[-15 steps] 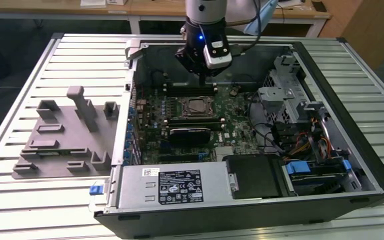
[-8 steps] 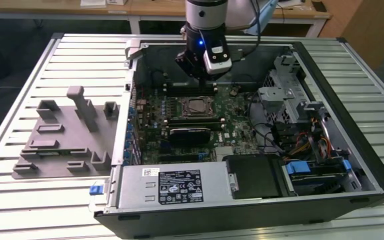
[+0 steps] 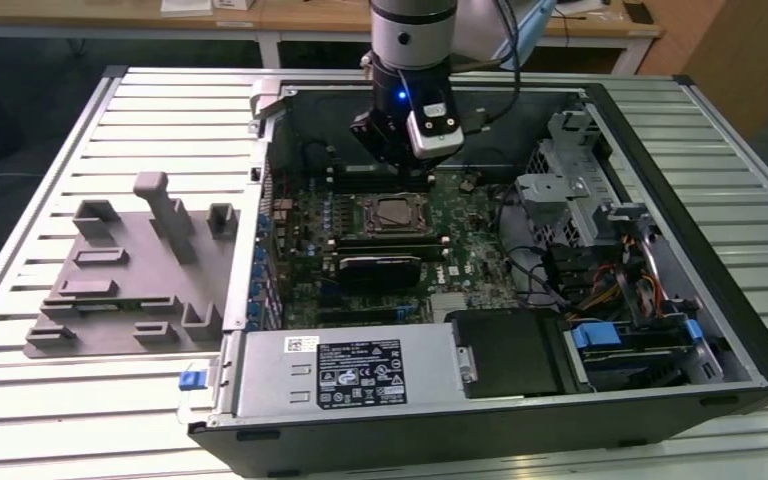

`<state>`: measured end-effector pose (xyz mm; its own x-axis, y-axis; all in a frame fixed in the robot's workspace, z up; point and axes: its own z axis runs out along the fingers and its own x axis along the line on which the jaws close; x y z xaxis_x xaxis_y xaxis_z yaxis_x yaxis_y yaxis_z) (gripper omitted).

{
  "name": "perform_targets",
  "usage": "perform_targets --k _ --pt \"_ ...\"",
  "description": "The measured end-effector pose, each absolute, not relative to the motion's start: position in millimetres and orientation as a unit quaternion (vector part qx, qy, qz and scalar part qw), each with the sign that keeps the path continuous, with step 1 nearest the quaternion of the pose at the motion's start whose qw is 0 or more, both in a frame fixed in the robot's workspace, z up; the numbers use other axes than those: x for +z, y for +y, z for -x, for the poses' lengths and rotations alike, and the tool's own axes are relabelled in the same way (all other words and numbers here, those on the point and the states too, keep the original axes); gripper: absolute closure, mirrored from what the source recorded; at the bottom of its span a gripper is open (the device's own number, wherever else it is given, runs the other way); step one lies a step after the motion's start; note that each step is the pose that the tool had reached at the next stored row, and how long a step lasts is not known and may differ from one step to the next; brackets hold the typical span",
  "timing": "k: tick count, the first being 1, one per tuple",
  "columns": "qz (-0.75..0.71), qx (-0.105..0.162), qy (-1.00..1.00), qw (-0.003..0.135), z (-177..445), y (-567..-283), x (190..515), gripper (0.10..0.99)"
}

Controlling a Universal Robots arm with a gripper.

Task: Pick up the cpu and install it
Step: 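Install the first cpu locking lever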

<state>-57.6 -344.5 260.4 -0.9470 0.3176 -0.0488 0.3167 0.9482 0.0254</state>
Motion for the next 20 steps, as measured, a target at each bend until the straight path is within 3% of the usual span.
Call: perform_targets --k 20 --pt "-0.157 -0.001 0.987 0.027 58 -348 240 0.976"
